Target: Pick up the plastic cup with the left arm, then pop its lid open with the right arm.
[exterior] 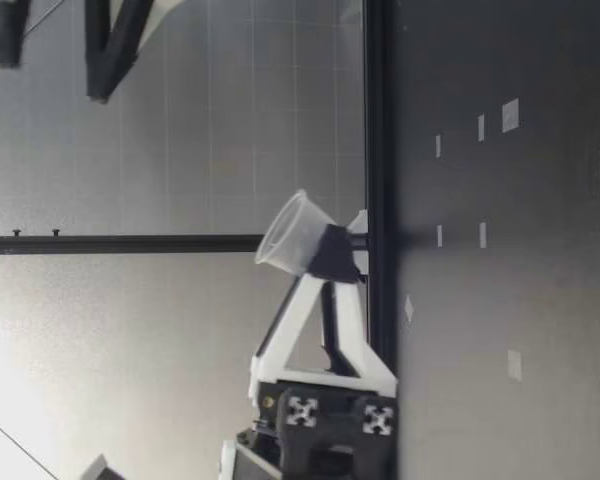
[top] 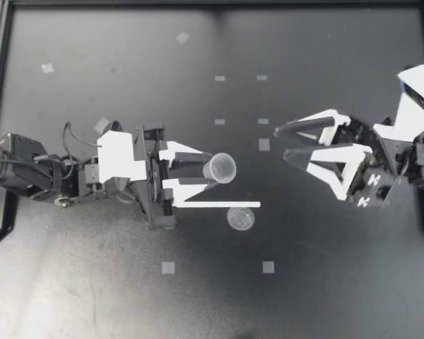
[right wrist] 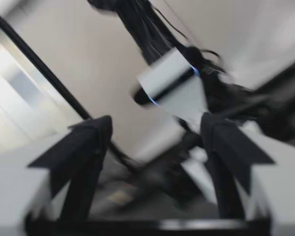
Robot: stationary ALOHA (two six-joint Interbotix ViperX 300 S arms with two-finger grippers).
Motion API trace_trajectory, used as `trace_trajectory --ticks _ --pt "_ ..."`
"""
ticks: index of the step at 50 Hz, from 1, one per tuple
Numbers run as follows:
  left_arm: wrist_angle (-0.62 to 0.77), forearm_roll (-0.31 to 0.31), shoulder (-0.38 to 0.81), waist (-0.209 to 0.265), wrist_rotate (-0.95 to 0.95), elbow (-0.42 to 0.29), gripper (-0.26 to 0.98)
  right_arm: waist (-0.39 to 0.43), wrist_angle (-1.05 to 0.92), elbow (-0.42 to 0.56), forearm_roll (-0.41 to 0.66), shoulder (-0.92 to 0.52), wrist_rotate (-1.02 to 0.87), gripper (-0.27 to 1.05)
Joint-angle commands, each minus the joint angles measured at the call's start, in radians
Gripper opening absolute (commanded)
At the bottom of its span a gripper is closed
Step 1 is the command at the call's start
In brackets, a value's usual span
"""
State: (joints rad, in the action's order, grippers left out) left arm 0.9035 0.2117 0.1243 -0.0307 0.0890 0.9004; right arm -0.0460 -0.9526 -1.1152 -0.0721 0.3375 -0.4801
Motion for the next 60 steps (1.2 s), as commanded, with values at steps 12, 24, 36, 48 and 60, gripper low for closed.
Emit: trace_trajectory --ticks 12,24,36,48,60 --pt "-0.003 -0.003 -0.038 -0.002 -0.015 -0.008 0.06 -0.005 0.25 0.035 0.015 0.002 0.411 0.71" --pt "-0.005 -0.003 -0.038 -0.002 -0.015 -0.011 0.06 -0.005 0.244 0.031 0.017 -0.026 0.423 0.71" --pt "-0.005 -0.003 -0.038 -0.002 -0.014 -0.009 0.06 -0.005 0.232 0.031 0.017 -0.021 0.423 0.71" --pt "-0.014 -0.003 -0.038 -0.002 -0.014 -0.009 0.06 -0.005 0.229 0.034 0.017 -0.026 0.423 0.71" --pt "-0.015 -0.003 -0.038 -0.002 -0.012 -0.009 0.06 -0.005 0.229 0.034 0.017 -0.029 0.423 0.71"
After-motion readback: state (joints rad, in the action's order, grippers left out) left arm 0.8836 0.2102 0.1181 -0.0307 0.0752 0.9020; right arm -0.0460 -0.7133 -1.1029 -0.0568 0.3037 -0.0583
